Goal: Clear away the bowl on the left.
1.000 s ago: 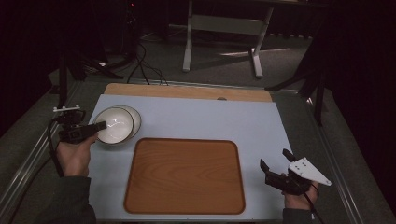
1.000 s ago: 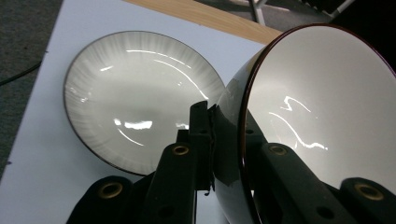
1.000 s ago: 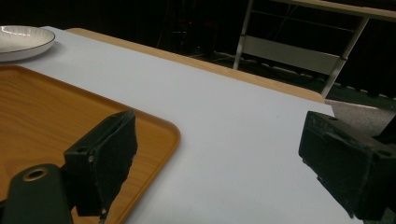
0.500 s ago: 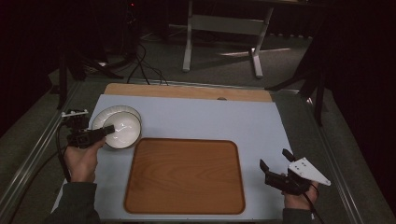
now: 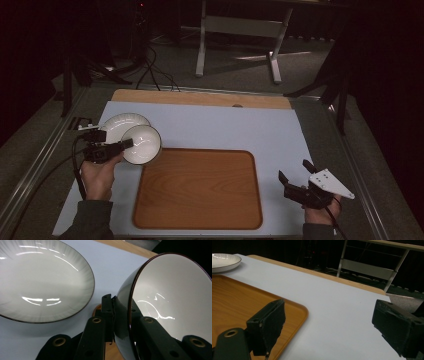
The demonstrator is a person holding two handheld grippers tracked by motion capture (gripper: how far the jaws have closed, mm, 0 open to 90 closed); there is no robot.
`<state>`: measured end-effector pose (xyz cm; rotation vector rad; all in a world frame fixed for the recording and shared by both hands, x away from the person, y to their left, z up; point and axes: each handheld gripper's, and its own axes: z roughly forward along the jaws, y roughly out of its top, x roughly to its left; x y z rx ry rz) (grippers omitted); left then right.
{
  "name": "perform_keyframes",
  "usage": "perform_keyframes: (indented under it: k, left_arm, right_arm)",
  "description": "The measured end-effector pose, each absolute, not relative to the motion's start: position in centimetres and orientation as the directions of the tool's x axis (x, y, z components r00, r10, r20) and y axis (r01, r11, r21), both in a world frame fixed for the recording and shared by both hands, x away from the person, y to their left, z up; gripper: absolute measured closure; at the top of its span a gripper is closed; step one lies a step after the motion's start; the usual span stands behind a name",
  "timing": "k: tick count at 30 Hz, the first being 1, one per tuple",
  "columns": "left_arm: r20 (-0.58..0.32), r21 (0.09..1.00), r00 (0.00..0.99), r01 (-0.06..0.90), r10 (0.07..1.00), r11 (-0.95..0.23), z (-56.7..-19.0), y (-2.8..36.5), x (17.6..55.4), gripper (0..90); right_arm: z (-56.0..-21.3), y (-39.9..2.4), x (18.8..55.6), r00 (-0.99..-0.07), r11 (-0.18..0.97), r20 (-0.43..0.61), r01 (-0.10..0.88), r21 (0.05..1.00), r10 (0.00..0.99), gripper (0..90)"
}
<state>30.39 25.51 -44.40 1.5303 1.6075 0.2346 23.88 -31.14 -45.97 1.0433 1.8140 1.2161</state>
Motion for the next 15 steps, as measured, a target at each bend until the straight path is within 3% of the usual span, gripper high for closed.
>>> perform_keyframes:
  k: [15]
  left_arm:
    - [-0.442, 0.655, 0.183, 0.734, 0.878, 0.177, -45.0, 23.2, 30.1, 82.7]
  right_arm:
    - [-45.9, -31.3, 23.7, -0.418, 0.227, -0.114, 0.23, 0.946, 0.901, 11.0]
